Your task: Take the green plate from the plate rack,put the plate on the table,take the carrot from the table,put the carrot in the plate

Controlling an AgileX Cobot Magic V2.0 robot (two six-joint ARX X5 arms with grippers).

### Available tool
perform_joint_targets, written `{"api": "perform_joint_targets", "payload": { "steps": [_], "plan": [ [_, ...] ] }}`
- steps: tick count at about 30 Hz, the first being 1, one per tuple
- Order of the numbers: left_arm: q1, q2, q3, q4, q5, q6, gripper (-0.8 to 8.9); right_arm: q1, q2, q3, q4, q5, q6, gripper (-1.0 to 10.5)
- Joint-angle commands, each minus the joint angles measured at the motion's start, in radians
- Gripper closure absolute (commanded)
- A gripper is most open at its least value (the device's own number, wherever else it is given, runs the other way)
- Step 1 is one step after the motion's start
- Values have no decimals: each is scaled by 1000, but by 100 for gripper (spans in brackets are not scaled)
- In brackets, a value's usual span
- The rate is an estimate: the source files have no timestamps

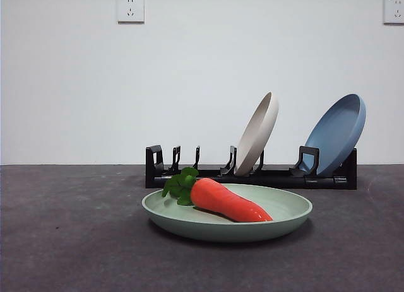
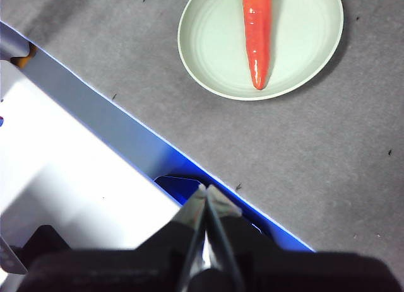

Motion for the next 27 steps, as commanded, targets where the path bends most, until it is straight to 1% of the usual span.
{"api": "perform_joint_targets", "payload": {
  "steps": [1,5,25,27],
  "plan": [
    [3,-10,-14,-43,1,-16,817,2,-1,-6,6,1,9,946],
    [3,-13,-14,-34,4,-32,817,2,-1,-6,6,2,9,946],
    [3,-13,-14,-35,-1,-32,817,2,-1,-6,6,2,8,946],
    [3,-13,-14,-34,-1,-32,817,-1,-2,-6,8,8,-9,946]
  ]
}}
